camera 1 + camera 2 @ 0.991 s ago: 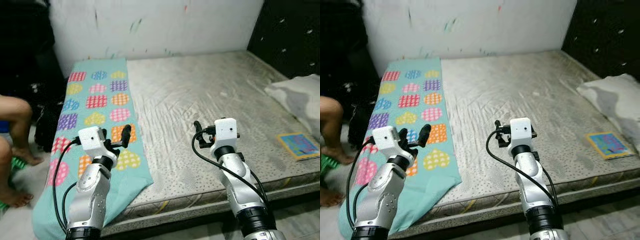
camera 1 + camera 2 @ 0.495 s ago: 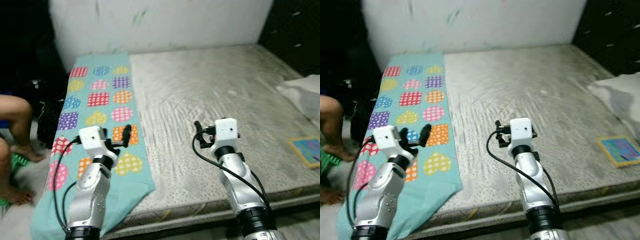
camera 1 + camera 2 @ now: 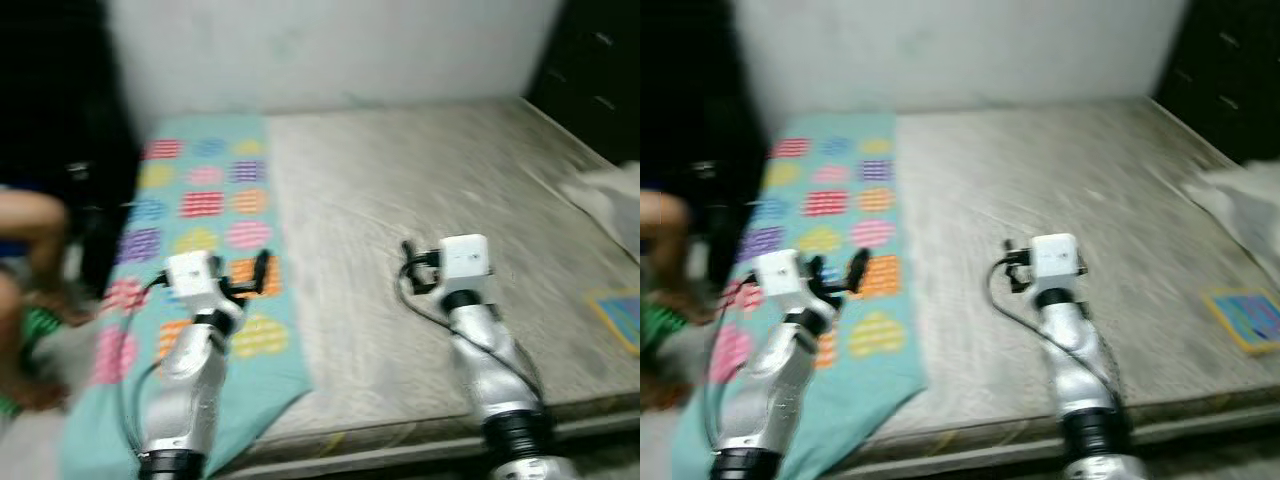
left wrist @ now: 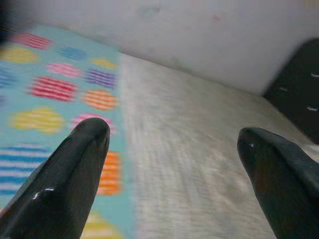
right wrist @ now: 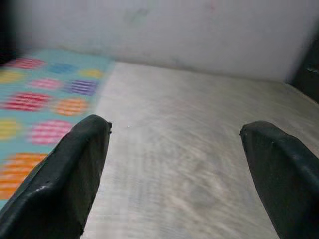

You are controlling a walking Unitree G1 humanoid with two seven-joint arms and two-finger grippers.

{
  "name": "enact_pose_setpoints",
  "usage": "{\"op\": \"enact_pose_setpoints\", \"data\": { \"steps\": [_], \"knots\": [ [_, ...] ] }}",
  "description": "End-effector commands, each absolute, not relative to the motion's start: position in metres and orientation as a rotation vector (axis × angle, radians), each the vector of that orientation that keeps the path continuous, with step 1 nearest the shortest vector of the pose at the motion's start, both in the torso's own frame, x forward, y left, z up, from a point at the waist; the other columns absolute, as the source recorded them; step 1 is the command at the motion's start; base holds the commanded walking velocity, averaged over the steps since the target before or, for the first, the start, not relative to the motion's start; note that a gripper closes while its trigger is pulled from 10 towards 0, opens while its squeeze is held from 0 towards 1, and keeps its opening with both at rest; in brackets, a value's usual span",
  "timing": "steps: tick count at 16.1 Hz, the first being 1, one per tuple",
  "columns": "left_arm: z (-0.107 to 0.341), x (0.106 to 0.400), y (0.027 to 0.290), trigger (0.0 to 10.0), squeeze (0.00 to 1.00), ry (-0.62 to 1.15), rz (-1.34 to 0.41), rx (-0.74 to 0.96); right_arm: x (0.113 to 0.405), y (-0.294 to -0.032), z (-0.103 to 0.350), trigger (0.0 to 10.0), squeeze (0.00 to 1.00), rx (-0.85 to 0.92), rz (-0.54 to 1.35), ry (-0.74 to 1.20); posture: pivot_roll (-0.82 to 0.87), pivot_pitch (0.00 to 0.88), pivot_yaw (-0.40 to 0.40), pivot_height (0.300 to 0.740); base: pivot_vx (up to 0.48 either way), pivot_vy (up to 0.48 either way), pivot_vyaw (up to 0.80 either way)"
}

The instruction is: Clean up the room

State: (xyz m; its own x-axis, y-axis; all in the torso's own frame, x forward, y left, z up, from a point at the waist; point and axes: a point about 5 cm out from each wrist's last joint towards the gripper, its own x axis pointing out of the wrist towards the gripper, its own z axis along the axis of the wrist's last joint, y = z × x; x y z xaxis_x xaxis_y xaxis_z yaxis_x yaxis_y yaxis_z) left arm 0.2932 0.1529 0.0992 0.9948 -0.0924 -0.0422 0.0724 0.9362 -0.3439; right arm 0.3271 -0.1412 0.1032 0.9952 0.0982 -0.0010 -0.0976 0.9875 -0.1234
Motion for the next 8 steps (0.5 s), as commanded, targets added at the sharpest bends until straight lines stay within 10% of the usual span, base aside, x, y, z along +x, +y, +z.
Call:
{"op": "enact_pose_setpoints", "data": {
  "steps": [1,8],
  "knots": [
    [0.1009,0.295,0.145,10.0,0.0,0.06,-0.102,-0.357,0.3273,-0.152,0.1051,10.0,0.0,-0.137,0.068,-0.009,-0.1,0.0,0.033,0.74,0.0,0.48,0.0],
    [0.0998,0.2945,0.1448,10.0,0.0,0.068,-0.096,-0.359,0.3262,-0.1501,0.101,10.0,0.0,-0.139,0.089,0.014,-0.1,0.0,0.028,0.74,0.0,0.48,0.0]
  ]
}}
